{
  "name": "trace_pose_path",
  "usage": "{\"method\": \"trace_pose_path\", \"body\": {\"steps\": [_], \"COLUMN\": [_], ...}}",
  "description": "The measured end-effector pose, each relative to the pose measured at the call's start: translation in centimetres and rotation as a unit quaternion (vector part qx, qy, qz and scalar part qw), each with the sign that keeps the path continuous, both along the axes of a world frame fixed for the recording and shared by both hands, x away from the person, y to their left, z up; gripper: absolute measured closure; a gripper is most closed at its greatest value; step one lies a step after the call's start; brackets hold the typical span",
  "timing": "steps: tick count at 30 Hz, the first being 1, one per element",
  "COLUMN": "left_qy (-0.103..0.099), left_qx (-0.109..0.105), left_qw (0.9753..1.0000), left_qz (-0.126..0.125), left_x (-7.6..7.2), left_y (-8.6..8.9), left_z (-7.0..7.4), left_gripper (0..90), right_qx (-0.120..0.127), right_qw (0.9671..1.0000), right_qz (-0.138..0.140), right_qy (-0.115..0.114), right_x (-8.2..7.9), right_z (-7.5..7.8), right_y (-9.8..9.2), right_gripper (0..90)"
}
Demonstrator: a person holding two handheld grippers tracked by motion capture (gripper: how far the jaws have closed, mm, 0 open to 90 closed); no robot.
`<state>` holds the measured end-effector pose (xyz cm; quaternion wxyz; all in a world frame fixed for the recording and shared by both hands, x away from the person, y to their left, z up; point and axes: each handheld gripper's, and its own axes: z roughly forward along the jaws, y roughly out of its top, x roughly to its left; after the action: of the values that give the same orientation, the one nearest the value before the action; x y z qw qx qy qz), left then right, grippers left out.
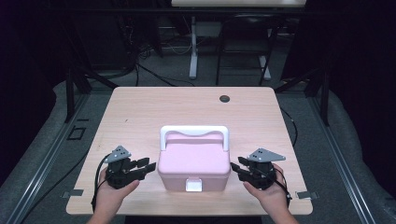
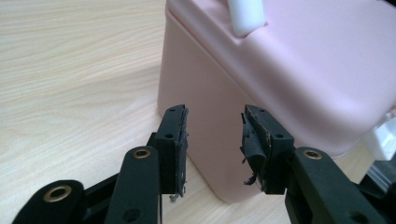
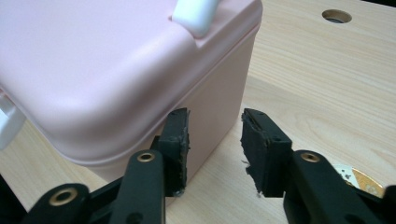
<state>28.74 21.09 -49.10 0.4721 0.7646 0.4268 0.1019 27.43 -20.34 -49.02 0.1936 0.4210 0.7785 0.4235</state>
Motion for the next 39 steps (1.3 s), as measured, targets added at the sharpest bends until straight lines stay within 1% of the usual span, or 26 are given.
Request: {"method": "trace_pose_path", "body": {"steps": [2,5,7,9,13,20,24,26,29,33,37,38,39], "left_qy": [-0.001,-0.006,-0.009,-0.010,-0.016,-0.016,-0.014,-0.014,-0.016,-0.019,-0.015,-0.017,-0.014], "left_qx": [0.005,0.004,0.004,0.002,-0.006,-0.001,-0.007,-0.003,-0.005,-0.007,-0.008,-0.010,-0.013], "left_qw": [1.0000,1.0000,0.9999,0.9999,0.9997,0.9995,0.9994,0.9991,0.9990,0.9989,0.9991,0.9991,0.9991], "left_qz": [-0.003,-0.005,-0.007,-0.011,-0.017,-0.026,-0.031,-0.039,-0.042,-0.042,-0.037,-0.037,-0.038], "left_x": [0.1,0.3,0.4,0.6,0.8,1.3,1.6,1.8,2.1,2.6,3.3,3.5,3.6], "left_y": [0.0,0.1,0.1,0.2,0.2,-0.3,-0.7,-1.0,-1.4,-1.9,-2.3,-2.3,-2.4], "left_z": [0.4,1.0,1.5,2.0,2.8,3.4,3.5,3.6,3.7,3.7,3.5,3.4,3.4], "left_gripper": [59.0,57.9,57.1,56.5,56.3,55.7,55.6,55.6,55.6,54.2,52.7,52.7,52.4], "right_qx": [0.002,0.003,0.001,0.006,0.022,0.034,0.038,0.040,0.047,0.056,0.063,0.062,0.063], "right_qw": [1.0000,1.0000,1.0000,0.9999,0.9996,0.9989,0.9986,0.9984,0.9981,0.9975,0.9971,0.9971,0.9971], "right_qz": [0.002,0.006,0.009,0.009,0.020,0.032,0.037,0.039,0.040,0.043,0.044,0.043,0.042], "right_qy": [0.002,0.005,0.001,0.002,0.001,-0.006,-0.007,-0.004,-0.001,0.001,0.002,0.002,0.004], "right_x": [0.1,0.2,0.2,0.3,0.5,0.9,1.2,1.4,1.6,1.8,2.3,2.5,2.6], "right_z": [0.5,1.1,1.5,2.0,2.9,4.0,4.2,4.2,4.1,4.2,4.1,4.1,4.0], "right_y": [-0.1,-0.2,-0.3,-0.4,-0.5,-0.1,0.3,0.4,0.6,0.9,1.1,1.1,1.2], "right_gripper": [58.5,57.3,56.7,56.2,56.3,55.9,55.3,55.9,56.0,55.8,54.9,54.7,54.4]}}
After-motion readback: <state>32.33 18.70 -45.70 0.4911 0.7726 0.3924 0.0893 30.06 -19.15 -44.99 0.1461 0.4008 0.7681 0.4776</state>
